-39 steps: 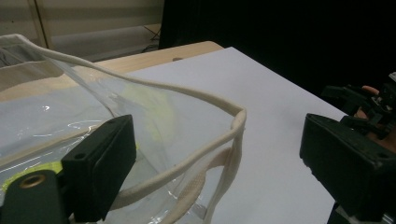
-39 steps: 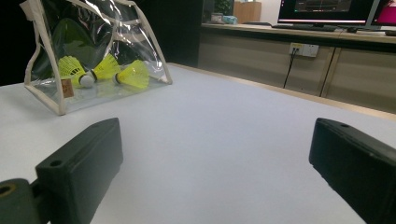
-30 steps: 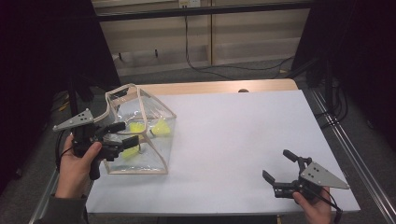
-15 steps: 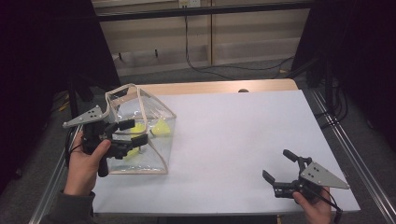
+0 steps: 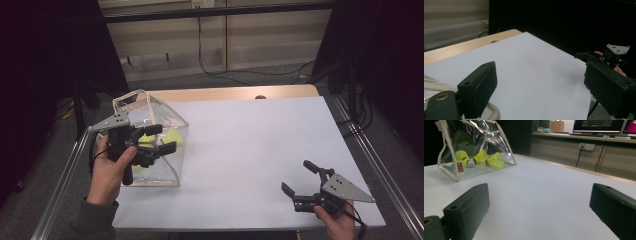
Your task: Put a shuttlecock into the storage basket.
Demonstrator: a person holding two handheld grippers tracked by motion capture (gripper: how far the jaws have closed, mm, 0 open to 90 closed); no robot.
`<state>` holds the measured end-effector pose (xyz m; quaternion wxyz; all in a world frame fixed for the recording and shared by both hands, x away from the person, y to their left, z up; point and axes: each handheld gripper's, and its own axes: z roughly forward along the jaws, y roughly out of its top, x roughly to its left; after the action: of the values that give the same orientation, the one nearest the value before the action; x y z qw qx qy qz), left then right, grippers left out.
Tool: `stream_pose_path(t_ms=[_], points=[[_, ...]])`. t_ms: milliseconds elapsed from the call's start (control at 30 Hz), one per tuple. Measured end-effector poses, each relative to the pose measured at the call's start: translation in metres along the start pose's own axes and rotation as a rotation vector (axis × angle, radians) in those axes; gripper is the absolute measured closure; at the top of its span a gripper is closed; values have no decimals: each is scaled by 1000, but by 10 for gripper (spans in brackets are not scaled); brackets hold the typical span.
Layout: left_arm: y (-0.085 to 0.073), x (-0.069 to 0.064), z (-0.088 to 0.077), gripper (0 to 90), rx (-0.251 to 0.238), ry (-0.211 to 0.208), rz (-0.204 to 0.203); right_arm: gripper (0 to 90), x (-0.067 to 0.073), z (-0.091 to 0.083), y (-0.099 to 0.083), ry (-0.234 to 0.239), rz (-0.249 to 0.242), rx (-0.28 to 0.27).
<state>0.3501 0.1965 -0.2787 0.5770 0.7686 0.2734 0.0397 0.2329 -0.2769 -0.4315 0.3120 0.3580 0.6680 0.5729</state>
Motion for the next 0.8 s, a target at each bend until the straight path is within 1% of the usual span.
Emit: stream_pose_path(t_ms=[133, 233, 267, 300, 400, 433, 533, 600, 633, 667, 700, 767, 800], points=[[-3, -4, 6, 112, -4, -21, 5, 26, 0, 0, 0, -1, -6, 0], [-6, -9, 10, 112, -6, -37, 6, 26, 0, 0, 0, -1, 2, 2], [-7, -10, 11, 112, -12, -47, 0, 26, 0, 0, 0, 0, 0, 2], [-8, -11, 12, 112, -4, -51, 7, 26, 0, 0, 0, 0, -4, 0], [-12, -14, 15, 111, -10, -62, 6, 26, 0, 0, 0, 1, -5, -1], [-13, -15, 15, 110, -3, -60, 10, 26, 0, 0, 0, 1, -2, 1], [-16, -17, 16, 109, -9, -71, 16, 26, 0, 0, 0, 1, -4, -1], [-17, -18, 17, 102, -8, -72, 22, 26, 0, 0, 0, 3, -4, 1], [-18, -20, 17, 96, -18, -64, 21, 26, 0, 0, 0, 2, -2, 3], [-19, -22, 17, 95, -27, -68, 26, 26, 0, 0, 0, 1, 0, 0], [-20, -23, 17, 95, -26, -76, 37, 26, 0, 0, 0, 2, -4, 0], [-21, -26, 19, 95, -22, -98, 35, 26, 0, 0, 0, 4, -1, 2], [-21, -28, 19, 95, -21, -97, 39, 26, 0, 0, 0, 4, -1, 5]])
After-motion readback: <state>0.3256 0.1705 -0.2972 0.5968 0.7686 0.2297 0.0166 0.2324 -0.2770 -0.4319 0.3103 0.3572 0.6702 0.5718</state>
